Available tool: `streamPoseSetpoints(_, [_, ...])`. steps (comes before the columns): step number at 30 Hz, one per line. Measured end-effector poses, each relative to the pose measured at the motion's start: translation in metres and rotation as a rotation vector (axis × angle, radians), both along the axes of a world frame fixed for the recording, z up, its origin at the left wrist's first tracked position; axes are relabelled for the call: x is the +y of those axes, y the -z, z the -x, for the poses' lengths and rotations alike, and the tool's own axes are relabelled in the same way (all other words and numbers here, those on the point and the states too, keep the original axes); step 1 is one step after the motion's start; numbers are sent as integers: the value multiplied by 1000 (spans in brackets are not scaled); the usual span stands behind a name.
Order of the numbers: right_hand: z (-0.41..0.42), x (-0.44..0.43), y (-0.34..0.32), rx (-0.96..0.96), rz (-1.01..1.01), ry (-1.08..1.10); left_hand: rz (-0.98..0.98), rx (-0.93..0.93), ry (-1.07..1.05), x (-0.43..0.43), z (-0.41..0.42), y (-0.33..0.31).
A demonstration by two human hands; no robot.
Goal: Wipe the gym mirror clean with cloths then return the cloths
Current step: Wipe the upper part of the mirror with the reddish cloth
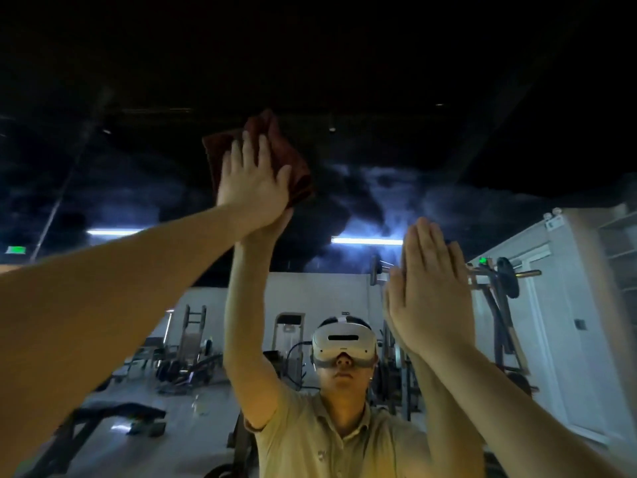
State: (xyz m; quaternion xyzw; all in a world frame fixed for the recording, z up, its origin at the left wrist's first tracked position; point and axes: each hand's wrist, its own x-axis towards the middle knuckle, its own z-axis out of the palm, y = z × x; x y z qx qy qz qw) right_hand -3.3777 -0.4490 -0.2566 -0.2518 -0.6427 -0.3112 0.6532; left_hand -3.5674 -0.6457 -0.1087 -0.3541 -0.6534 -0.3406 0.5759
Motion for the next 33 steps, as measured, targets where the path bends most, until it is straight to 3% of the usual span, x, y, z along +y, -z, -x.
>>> streamPoseSetpoints(3, [-2, 1, 2, -10, -21, -16, 6, 83, 80, 59, -67, 16])
streamPoseSetpoints(6, [-8, -1, 4, 58, -38, -119, 261, 354, 158, 92, -115, 57])
streamPoseSetpoints(8, [-10, -5, 6, 109, -3, -137, 429, 523, 212, 79, -105, 69])
streamPoseSetpoints(10, [-11, -7, 7, 98, 29, -78, 494, 598, 118, 55, -65, 56])
streamPoseSetpoints(12, [-10, -7, 8, 67, 45, -45, 359, 479, 20, 23, -19, 26])
streamPoseSetpoints(16, [-7, -5, 9, 51, 55, -24, -20, 0, 25, 13, -7, -2])
streamPoseSetpoints(18, [-6, -6, 9, 36, 56, -14, -55, 23, 51, 47, -45, 9])
streamPoseSetpoints(22, [-10, -4, 9, 58, 18, -85, 298, 364, 119, 96, -111, 64])
streamPoseSetpoints(26, [-11, -5, 10, 65, 20, -86, 435, 541, 107, 69, -86, 69])
streamPoseSetpoints(28, [-8, -7, 9, 85, 39, -37, 354, 501, 63, 44, -51, 63])
streamPoseSetpoints(33, [35, -47, 1, 90, -13, -116, 182, 199, 53, -15, 39, 85])
